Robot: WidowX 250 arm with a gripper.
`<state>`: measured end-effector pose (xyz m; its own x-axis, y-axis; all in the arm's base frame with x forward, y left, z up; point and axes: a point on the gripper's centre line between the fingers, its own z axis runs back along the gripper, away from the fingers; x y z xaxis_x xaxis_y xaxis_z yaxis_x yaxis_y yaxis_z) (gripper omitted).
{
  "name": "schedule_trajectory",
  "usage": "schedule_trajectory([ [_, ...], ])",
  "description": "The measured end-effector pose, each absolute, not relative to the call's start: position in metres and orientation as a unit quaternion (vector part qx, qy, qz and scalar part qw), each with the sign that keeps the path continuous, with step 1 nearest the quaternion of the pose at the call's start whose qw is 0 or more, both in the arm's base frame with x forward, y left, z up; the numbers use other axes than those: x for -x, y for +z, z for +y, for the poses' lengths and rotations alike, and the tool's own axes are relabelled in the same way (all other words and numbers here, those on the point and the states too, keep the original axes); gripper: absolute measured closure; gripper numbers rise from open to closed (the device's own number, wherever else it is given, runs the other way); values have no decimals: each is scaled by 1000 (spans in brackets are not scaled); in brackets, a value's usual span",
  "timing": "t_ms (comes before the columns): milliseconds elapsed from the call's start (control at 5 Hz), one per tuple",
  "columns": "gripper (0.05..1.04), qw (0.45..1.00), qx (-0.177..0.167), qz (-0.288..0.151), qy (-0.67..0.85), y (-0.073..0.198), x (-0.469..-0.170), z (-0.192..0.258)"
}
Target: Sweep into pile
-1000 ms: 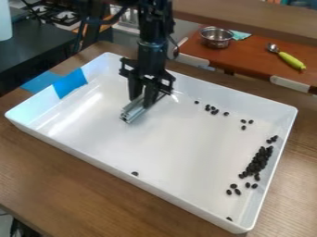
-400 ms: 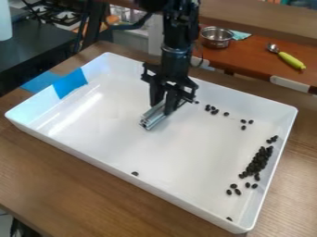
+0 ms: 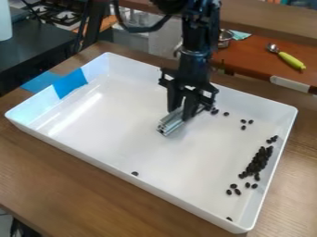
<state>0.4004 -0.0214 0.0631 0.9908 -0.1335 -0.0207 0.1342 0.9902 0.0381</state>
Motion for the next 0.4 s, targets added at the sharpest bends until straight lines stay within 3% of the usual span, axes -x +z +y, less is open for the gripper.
schedule_trajectory([
  [400,732,995,-27,8,-91,55,-413,-36],
])
